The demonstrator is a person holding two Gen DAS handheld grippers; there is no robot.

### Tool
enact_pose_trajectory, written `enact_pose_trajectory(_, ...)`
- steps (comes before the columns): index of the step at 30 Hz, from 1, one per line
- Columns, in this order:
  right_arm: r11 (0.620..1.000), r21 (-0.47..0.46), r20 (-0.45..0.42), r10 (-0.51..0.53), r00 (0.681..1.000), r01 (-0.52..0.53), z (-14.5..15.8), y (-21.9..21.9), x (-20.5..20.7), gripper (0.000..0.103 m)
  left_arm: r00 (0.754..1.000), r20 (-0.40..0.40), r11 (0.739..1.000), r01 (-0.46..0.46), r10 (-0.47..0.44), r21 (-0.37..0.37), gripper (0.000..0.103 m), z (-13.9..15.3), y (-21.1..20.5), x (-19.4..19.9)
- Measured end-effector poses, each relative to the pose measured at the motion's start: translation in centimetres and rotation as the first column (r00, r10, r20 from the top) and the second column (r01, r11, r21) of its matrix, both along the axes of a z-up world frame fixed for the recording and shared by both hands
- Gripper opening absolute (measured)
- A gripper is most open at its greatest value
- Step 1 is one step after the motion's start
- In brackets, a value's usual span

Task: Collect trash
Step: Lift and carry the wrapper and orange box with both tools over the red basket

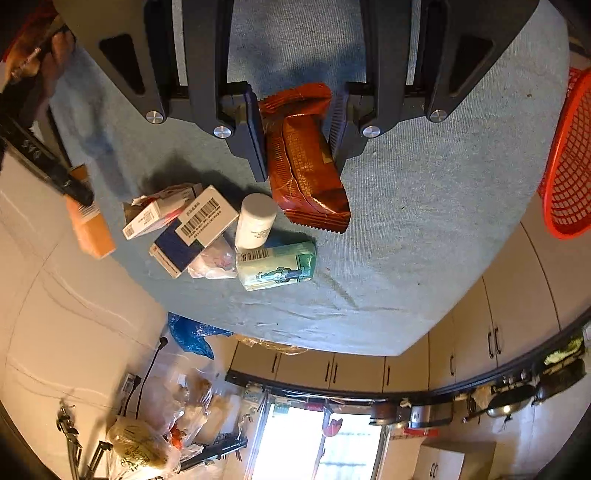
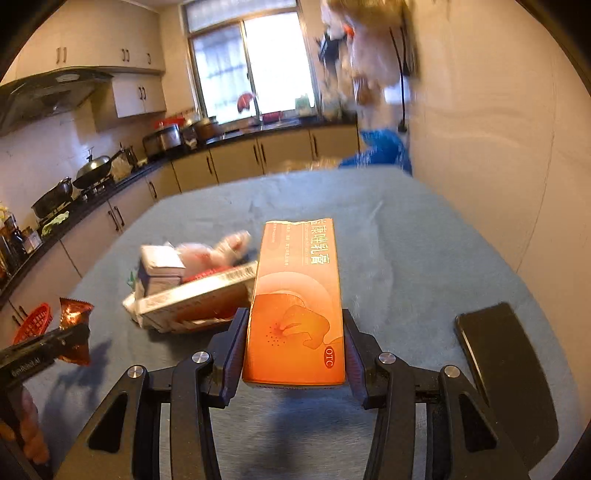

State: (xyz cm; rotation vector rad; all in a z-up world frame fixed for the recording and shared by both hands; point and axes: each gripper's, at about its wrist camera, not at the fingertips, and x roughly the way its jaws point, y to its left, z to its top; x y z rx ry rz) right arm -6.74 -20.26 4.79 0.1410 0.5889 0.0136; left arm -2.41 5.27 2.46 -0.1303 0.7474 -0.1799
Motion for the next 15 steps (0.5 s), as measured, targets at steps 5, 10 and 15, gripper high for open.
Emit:
enact_pose_trajectory(5,0.999,0.028,0.006,0.018,1.000,-0.018,-0.6,1.5,-0.6,0.051,1.000,0.025,0.999,-0.020,0.019,0.045,0.030,-0.2,-0.6,-0.8)
enact_pose_trajectory(10,0.999,-0.023,0.026,0.026,0.999,-0.025,-0.7,2.7,-1.3,0.051,0.999,0.040,0.997,-0.035,0.032,0.073,0.031,-0.2,-0.8,-1.1)
enact_pose_trajectory(15,0.999,0.025,0.007,0.026,1.000,-0.026,-1.2,1.9,-1.1,0.051,0.998,0.039,0.997,-0.043,0.041,0.061,0.031,-0.3,-0.4,-1.3)
